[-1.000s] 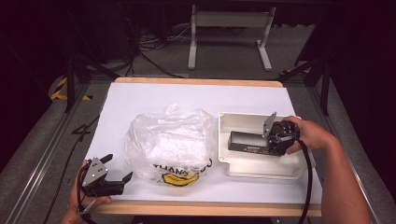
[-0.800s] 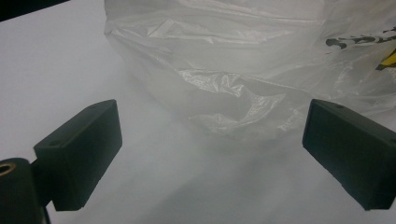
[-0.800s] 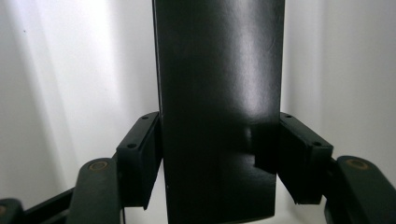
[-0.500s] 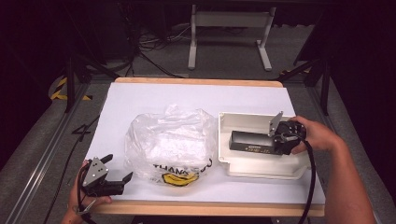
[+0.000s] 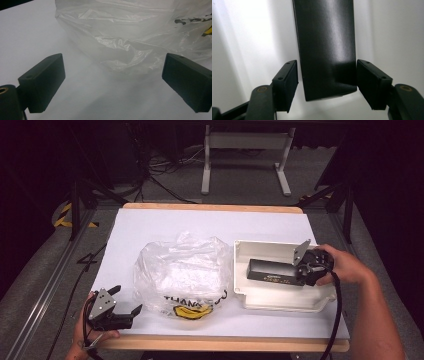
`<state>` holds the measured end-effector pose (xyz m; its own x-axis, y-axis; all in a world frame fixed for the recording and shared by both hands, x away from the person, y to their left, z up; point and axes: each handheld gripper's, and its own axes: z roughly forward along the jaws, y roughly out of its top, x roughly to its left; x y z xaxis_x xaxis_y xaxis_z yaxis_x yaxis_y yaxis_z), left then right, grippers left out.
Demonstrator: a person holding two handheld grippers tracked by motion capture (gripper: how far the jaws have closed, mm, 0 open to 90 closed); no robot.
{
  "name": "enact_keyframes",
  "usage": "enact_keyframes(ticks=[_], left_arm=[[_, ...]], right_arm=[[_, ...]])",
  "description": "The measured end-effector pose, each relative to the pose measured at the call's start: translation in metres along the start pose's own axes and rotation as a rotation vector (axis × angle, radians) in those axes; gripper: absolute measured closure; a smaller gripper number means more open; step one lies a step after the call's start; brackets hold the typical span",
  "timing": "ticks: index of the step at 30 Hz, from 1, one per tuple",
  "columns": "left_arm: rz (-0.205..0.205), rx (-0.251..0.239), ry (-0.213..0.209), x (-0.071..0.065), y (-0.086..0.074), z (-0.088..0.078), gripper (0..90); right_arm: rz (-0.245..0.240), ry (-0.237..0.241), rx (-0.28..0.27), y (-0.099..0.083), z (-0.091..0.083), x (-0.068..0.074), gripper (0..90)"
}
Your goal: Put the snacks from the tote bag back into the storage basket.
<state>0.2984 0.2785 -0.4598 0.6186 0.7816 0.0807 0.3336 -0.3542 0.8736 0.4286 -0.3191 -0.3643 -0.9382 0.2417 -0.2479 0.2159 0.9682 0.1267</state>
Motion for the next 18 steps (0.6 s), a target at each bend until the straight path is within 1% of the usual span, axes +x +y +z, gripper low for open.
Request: enact_keyframes(ticks=[2,5,6,7,9,11,12,14,15,17,18], left_arm=[[-0.003,-0.001,-0.001,0.000,0.000,0.000,5.7],[0.000,0.000,0.001,0.000,0.000,0.000,5.7],[0.002,0.002,-0.001,0.000,0.000,0.000,5.7],[0.002,0.002,-0.002,0.000,0.000,0.000,5.7],[0.001,0.001,0.001,0.000,0.000,0.000,5.7],[0.000,0.000,0.000,0.000,0.000,0.000,5.7],[0.000,0.001,0.001,0.000,0.000,0.000,5.7],[0.001,0.002,-0.002,0.000,0.000,0.000,5.7],[0.003,0.001,-0.003,0.000,0.000,0.000,5.7],[-0.007,0.000,-0.003,-0.001,0.000,0.000,5.7],[-0.002,0.000,-0.002,0.000,0.000,0.000,5.7]], right_arm=[[0.001,-0.001,-0.020,-0.001,-0.003,0.002,35.5],[0.005,-0.009,-0.033,-0.003,-0.007,0.002,34.7],[0.011,-0.024,-0.032,-0.003,-0.007,0.003,33.5],[0.007,-0.037,-0.032,-0.003,-0.008,0.004,33.4],[0.013,-0.039,-0.046,-0.004,-0.011,0.004,34.1],[0.022,-0.062,-0.058,-0.004,-0.014,0.004,32.7],[0.032,-0.070,-0.076,-0.004,-0.016,0.004,31.4],[0.047,-0.068,-0.114,-0.005,-0.020,0.004,30.1],[0.045,-0.077,-0.134,-0.005,-0.021,0.004,29.3],[0.058,-0.086,-0.169,-0.005,-0.025,0.006,28.3],[0.061,-0.102,-0.189,-0.006,-0.027,0.007,26.9]])
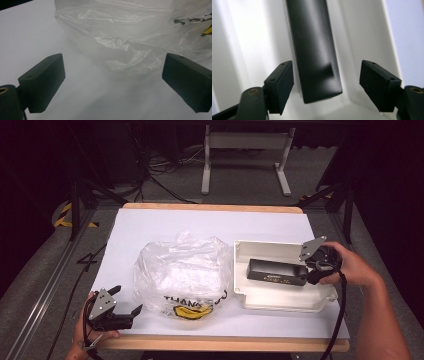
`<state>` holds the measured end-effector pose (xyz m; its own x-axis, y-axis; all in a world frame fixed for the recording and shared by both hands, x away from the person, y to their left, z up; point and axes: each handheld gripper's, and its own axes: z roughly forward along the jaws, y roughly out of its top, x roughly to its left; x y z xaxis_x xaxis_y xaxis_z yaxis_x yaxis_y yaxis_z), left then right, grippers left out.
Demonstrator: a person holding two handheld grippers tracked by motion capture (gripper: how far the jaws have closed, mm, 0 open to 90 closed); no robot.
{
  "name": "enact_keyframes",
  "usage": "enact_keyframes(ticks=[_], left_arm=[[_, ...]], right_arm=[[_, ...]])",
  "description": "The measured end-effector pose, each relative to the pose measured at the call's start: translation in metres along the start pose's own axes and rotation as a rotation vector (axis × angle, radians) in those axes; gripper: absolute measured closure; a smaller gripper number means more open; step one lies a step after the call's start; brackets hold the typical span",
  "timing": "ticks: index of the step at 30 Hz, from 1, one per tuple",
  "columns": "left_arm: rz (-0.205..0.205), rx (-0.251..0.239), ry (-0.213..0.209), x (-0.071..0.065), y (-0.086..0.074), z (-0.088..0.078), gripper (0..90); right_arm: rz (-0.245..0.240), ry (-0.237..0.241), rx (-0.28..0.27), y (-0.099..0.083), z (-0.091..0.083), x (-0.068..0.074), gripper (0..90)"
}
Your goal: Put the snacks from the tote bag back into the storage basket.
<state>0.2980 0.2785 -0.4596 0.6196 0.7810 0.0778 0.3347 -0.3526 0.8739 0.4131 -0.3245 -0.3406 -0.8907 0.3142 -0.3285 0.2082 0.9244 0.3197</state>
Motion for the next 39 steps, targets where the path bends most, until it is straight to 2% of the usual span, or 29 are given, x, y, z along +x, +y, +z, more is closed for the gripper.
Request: enact_keyframes(ticks=[5,12,14,18,22,29,32,37,39], left_arm=[[0.002,0.000,0.001,0.000,0.000,-0.001,5.7],[0.002,-0.003,0.002,0.000,0.000,-0.001,5.7],[0.004,-0.003,0.005,0.000,0.000,-0.001,5.7],[0.002,-0.006,0.008,0.000,0.001,-0.001,5.7],[0.003,-0.009,0.008,0.000,0.001,-0.002,5.7],[-0.002,-0.012,0.009,0.001,0.001,-0.003,5.7],[-0.002,-0.012,0.010,0.001,0.001,-0.003,5.7],[-0.009,-0.017,0.011,0.001,0.001,-0.003,5.7],[-0.009,-0.015,0.011,0.001,0.001,-0.003,5.7]], right_arm=[[0.034,-0.022,-0.045,0.000,-0.005,0.002,23.0],[0.108,-0.068,-0.152,0.000,-0.011,0.009,17.5],[0.115,-0.074,-0.164,0.001,-0.013,0.012,15.8],[0.158,-0.126,-0.214,0.002,-0.017,0.020,14.2],[0.215,-0.161,-0.246,0.001,-0.021,0.023,12.6],[0.286,-0.207,-0.291,-0.007,-0.025,0.032,11.4],[0.309,-0.212,-0.300,-0.010,-0.026,0.034,10.8],[0.364,-0.245,-0.339,-0.018,-0.031,0.041,9.1],[0.378,-0.242,-0.365,-0.022,-0.033,0.043,8.8]])
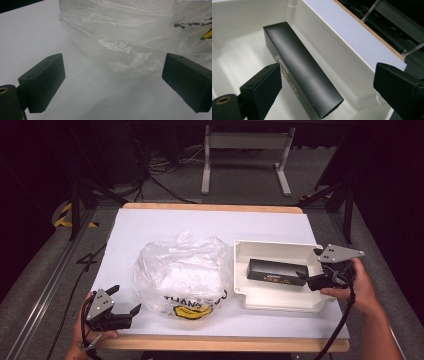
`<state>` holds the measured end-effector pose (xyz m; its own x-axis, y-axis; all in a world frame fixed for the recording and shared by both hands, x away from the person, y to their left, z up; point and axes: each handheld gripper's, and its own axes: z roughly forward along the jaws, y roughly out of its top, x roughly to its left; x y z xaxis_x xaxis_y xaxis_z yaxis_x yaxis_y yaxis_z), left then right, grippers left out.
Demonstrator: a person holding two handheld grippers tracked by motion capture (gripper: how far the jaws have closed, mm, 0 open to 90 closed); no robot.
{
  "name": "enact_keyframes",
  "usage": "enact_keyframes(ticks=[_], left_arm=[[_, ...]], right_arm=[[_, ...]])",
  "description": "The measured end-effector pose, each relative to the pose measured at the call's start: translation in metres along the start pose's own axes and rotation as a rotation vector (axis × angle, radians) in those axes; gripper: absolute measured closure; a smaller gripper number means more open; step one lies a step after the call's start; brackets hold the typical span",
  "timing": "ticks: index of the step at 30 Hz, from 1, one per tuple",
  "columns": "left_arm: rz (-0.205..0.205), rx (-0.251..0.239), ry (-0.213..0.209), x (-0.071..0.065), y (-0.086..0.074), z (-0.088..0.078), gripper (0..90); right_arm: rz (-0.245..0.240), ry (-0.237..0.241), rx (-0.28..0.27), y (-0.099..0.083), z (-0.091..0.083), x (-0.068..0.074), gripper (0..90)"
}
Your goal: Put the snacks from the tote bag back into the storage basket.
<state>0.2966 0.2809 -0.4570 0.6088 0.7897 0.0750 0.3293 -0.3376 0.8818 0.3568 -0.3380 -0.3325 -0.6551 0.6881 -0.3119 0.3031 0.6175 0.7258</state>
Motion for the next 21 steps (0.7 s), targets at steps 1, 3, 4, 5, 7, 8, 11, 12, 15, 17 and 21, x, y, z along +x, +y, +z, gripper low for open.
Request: enact_keyframes(ticks=[1,3,4,5,7,8,11,12,15,17,21], left_arm=[[0.000,0.001,0.000,0.000,0.000,0.000,5.7],[0.001,0.002,0.000,0.000,0.000,0.000,5.7],[0.001,0.001,0.000,0.000,0.000,0.000,5.7],[0.001,0.001,0.000,0.000,0.000,0.000,5.7],[-0.001,0.000,0.001,0.000,0.000,0.000,5.6],[-0.001,0.000,0.001,0.000,0.000,0.000,5.7],[-0.002,-0.001,0.001,0.000,0.000,0.000,5.7],[-0.002,-0.001,0.000,0.000,0.000,0.000,5.7],[-0.001,-0.001,0.001,0.000,0.000,0.000,5.7],[-0.001,-0.001,0.001,0.000,0.000,0.000,5.7],[-0.003,-0.002,0.002,0.000,0.000,-0.001,5.7]], right_arm=[[0.010,-0.005,-0.008,-0.001,-0.001,0.001,8.8],[0.018,-0.015,-0.011,-0.004,-0.004,0.001,8.8],[0.023,-0.022,-0.013,-0.006,-0.004,0.002,8.7],[0.030,-0.029,-0.016,-0.007,-0.005,0.003,8.7],[0.052,-0.028,-0.023,-0.010,-0.007,0.004,8.7],[0.061,-0.027,-0.023,-0.012,-0.008,0.004,8.7],[0.074,-0.036,-0.030,-0.017,-0.010,0.006,8.7],[0.074,-0.038,-0.032,-0.019,-0.011,0.007,8.8],[0.085,-0.050,-0.030,-0.025,-0.013,0.009,8.8],[0.084,-0.056,-0.031,-0.027,-0.013,0.009,8.8],[0.097,-0.077,-0.035,-0.034,-0.016,0.012,8.5]])
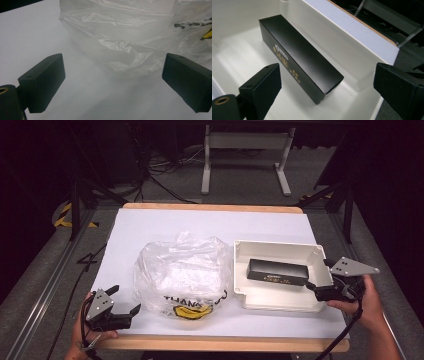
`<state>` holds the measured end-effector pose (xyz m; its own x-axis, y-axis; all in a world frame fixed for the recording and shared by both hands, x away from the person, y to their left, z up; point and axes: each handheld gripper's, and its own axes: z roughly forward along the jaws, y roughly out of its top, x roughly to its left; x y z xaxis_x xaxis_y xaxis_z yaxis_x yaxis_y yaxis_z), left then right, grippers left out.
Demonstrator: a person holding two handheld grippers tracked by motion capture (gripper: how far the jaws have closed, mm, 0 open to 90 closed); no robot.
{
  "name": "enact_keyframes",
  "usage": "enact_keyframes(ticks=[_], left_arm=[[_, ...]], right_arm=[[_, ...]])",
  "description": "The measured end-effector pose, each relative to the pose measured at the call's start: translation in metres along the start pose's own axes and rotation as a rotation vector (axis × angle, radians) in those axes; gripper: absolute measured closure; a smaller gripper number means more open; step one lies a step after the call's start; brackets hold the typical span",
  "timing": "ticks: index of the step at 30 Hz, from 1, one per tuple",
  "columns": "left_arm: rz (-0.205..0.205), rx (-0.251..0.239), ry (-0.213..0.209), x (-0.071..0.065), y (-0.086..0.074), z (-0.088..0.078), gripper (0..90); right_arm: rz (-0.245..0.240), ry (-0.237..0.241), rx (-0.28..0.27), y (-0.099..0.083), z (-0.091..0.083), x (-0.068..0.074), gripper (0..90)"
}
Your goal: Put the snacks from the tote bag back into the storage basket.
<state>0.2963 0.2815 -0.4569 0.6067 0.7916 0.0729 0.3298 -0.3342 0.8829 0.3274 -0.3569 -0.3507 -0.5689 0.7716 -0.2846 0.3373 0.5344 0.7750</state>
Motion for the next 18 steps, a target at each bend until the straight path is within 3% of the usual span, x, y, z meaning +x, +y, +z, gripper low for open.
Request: enact_keyframes(ticks=[15,18], left_arm=[[-0.008,-0.004,0.002,0.002,-0.001,0.000,5.7],[-0.012,-0.006,0.006,0.002,-0.001,-0.001,5.7]], right_arm=[[0.025,-0.037,-0.008,-0.024,-0.005,0.006,6.5],[0.049,-0.041,-0.021,-0.029,-0.007,0.006,6.5]])
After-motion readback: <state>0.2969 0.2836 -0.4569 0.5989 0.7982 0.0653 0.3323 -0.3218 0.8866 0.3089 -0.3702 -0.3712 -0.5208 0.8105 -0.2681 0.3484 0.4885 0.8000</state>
